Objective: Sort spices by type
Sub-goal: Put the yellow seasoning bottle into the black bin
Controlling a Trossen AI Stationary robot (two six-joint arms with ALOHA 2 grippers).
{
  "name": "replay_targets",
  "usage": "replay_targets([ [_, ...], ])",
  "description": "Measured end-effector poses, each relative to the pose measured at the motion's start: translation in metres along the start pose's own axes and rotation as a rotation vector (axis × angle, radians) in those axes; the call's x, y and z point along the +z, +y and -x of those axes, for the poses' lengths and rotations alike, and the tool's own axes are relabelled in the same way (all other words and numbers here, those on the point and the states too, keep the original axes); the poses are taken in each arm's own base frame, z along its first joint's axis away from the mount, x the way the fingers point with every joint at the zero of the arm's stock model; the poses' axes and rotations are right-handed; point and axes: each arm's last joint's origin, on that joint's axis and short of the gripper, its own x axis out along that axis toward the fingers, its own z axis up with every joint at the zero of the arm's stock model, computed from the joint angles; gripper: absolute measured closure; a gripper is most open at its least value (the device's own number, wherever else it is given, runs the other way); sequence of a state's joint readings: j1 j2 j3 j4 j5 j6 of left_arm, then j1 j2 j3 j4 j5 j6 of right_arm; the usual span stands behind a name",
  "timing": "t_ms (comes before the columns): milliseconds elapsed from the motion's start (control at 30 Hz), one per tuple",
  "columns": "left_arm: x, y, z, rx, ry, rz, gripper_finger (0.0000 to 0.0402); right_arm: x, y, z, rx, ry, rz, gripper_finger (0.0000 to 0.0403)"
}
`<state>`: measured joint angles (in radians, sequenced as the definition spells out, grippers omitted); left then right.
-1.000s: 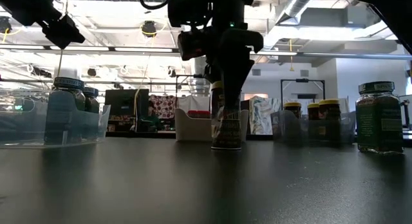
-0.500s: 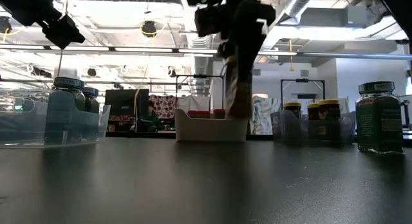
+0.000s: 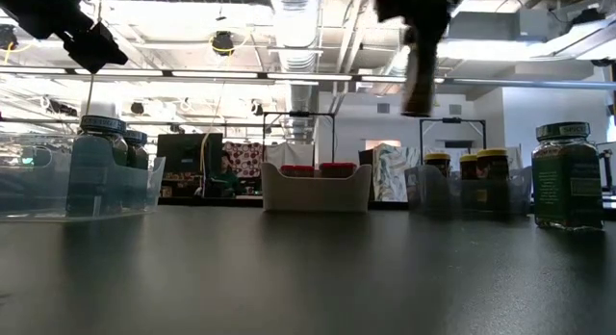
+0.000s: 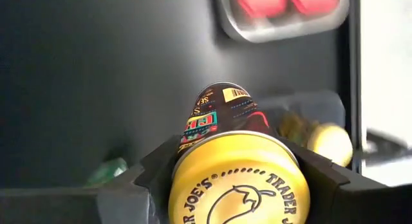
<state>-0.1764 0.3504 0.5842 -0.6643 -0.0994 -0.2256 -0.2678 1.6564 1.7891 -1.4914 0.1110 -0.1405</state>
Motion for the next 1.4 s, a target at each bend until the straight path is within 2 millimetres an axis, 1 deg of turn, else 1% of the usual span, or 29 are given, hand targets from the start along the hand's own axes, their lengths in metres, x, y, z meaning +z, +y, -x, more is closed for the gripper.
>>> replay_targets([
  [100,0.000,0.000,0.000,0.013,-0.003,0.002,0.0136,-0.027,-0.020,-0.001,-0.014,0.025,-0.065,0.0160],
  [167,0.000,0.000,0.000,0.015,-0.003,0.003,0.0136,-0.041,-0.030,-0.005,-0.021,0.043,-0.106,0.0160],
  [300,0.000,0.000,0.000,0.016,-0.004,0.003,0.0136,-0.057,-0.047,-0.023,-0.015,0.059,-0.168,0.0160],
  [567,0.000,0.000,0.000,0.016,-0.004,0.003,0.0136,-0.068,-0.066,-0.067,0.019,0.063,-0.205,0.0160],
  [733,0.000,0.000,0.000,0.016,-0.004,0.003,0.0136,-0.079,-0.076,-0.087,0.040,0.076,-0.248,0.0160],
  [900,0.000,0.000,0.000,0.017,-0.004,0.004,0.0136,-0.080,-0.082,-0.099,0.034,0.020,-0.261,0.0160],
  [1167,0.000,0.001,0.000,0.017,-0.004,0.004,0.0136,-0.082,-0.080,-0.108,0.037,0.017,-0.236,0.0159],
  [1400,0.000,0.000,0.000,0.017,-0.004,0.003,0.0136,-0.089,-0.077,-0.122,0.047,0.040,-0.234,0.0158],
])
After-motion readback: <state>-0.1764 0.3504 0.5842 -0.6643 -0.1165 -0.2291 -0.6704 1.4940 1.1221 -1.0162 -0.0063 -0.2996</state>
